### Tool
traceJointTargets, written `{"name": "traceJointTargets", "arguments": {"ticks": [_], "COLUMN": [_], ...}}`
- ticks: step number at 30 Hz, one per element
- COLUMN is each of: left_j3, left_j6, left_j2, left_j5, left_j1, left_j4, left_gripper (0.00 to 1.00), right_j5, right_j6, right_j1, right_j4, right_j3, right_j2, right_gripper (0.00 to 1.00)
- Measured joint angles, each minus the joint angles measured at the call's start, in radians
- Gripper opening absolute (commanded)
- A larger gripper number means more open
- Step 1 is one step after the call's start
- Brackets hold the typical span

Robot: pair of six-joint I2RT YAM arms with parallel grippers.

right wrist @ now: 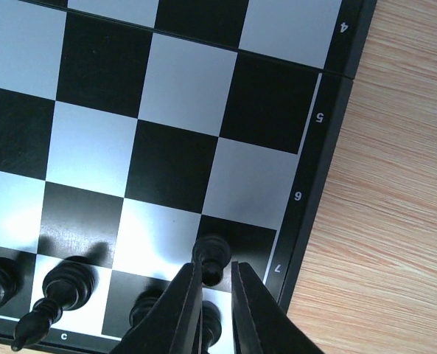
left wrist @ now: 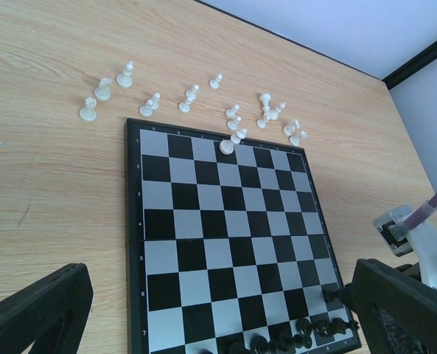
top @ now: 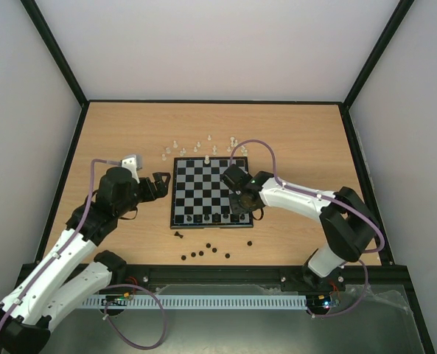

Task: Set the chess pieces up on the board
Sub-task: Place the chess piece on the chessboard.

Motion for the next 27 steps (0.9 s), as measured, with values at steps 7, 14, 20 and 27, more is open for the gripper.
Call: {"name": "traceJointTargets", "arguments": {"ticks": [7, 14, 20, 27], "left_j3": [0.000, 0.000, 0.000, -0.004], "left_j6": [0.000, 0.000, 0.000, 0.000], "left_j2": [0.003, 0.003, 0.003, 0.004], "left_j5": [0.000, 0.000, 0.000, 0.000], "left_j1": [0.000, 0.002, 0.004, 0.004], "left_j4": [0.000, 0.000, 0.000, 0.000], "left_gripper": [0.99, 0.99, 0.99, 0.99], "right_j5": [-0.014, -0.014, 0.003, 0.011], "right_j6": [-0.005, -0.005, -0.001, -0.001], "right_j1": [-0.005, -0.005, -0.005, -0.005], "right_j4": [0.019, 0.020, 0.020, 0.020], "right_j3": [-0.002, -0.004, -0.013, -0.021], "right_j2": [0.011, 0.014, 0.016, 0.016], "right_gripper": [0.13, 0.13, 0.18, 0.18]}}
